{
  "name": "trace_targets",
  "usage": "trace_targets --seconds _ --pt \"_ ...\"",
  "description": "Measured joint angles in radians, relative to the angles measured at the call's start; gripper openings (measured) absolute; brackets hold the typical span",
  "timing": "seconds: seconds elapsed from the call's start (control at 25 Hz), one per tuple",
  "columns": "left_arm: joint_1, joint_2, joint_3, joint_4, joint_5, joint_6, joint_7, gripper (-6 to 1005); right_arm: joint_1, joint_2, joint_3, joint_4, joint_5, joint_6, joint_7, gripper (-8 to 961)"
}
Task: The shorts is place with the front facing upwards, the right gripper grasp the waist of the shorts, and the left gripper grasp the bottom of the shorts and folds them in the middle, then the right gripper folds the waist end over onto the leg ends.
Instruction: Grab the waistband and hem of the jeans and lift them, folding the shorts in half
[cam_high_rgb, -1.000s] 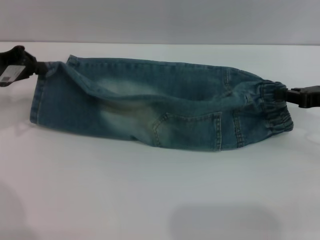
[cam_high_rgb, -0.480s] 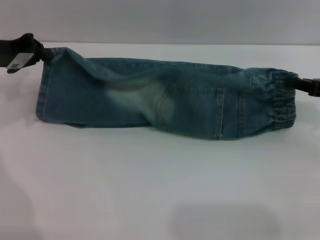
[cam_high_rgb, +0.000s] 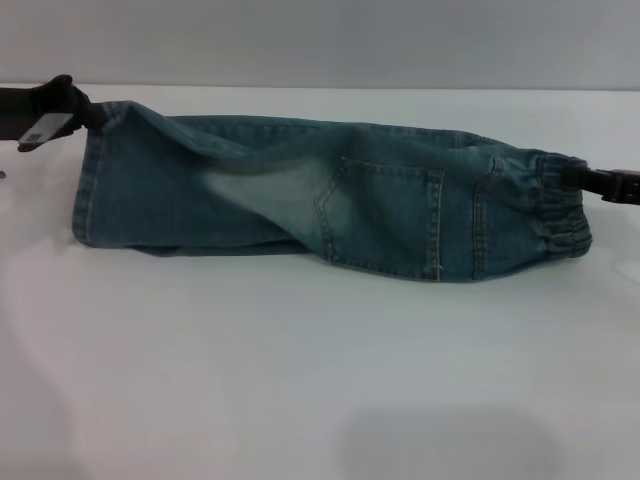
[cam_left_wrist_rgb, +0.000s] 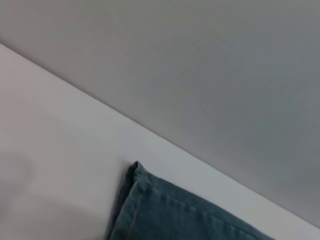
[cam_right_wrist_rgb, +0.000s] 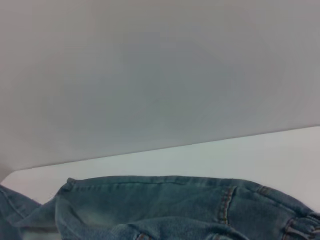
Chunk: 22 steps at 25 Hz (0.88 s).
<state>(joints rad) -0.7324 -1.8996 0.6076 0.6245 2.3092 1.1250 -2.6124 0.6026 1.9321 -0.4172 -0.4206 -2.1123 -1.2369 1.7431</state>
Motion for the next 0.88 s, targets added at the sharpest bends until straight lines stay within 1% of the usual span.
trace_targets --seconds 0.16,0.2,0.24,0.48,0.6,0.88 --pt "-0.001 -0.008 0.036 0.0 0.0 -0.03 -0.003 42 0.002 0.003 0.005 0.005 0.006 0.033 0.002 2" --pt "-0.004 -0.016 0.042 0.0 0.0 -0.044 -0.002 42 0.003 0.004 0.006 0.005 0.01 0.038 0.002 2" --pt "-0.004 -0.016 0.042 0.0 0.0 -0.044 -0.002 42 0.004 0.005 0.005 0.005 0.015 0.043 0.002 3" --pt "-0.014 -0.032 0.055 0.0 0.0 -0.083 0.012 44 0.011 0.013 0.005 0.007 0.022 0.067 -0.003 2" --pt "-0.017 -0.04 0.076 0.003 0.0 -0.106 0.012 45 0.014 0.015 0.0 0.007 0.029 0.07 -0.004 2" --pt "-0.033 -0.043 0.114 -0.001 0.001 -0.145 0.013 47 0.017 0.018 0.002 0.007 0.057 0.098 -0.004 2"
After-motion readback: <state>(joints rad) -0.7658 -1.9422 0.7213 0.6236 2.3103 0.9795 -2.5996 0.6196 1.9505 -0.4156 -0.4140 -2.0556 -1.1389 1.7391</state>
